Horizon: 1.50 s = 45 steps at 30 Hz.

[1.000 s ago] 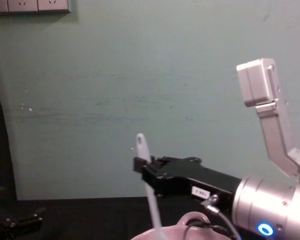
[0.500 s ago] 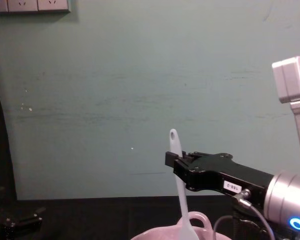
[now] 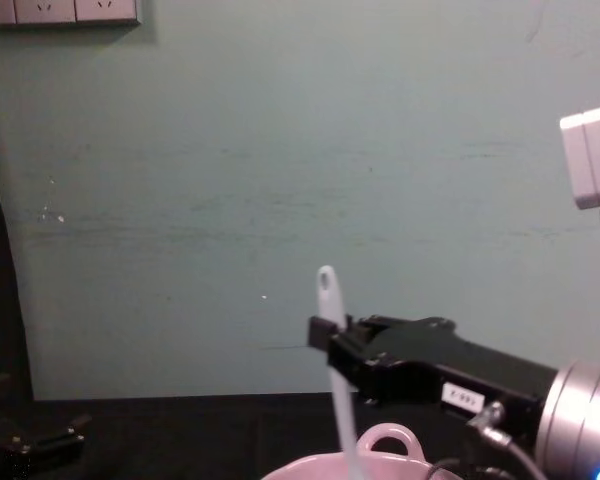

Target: Use the one hand to pick up the spoon and stir the clear water in the bowl.

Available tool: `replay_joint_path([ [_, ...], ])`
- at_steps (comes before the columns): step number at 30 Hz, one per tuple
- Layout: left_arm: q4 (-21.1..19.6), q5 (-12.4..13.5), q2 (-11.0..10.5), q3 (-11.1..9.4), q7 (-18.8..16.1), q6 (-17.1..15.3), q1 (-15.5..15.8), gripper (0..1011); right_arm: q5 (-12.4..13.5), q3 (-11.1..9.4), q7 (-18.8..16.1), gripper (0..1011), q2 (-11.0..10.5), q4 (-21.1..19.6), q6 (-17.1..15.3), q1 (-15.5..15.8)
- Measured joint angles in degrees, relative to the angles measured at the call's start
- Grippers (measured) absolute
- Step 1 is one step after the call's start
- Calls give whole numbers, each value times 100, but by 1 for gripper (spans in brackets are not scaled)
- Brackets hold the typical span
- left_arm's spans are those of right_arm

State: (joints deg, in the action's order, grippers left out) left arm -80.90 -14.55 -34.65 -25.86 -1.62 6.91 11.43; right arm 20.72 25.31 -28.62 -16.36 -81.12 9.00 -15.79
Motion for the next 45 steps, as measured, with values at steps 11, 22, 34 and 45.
replay_joint_path([
  [11,0,0,0,0,0,0,0,1005,1,301,-114,120,113,-119,-31,50],
  [22,0,0,0,0,0,0,0,1005,208,334,-164,120,409,426,-23,-274],
  [34,0,0,0,0,0,0,0,1005,325,41,-27,120,397,900,44,-532],
  [45,0,0,0,0,0,0,0,1005,321,-189,67,120,168,713,54,-387],
])
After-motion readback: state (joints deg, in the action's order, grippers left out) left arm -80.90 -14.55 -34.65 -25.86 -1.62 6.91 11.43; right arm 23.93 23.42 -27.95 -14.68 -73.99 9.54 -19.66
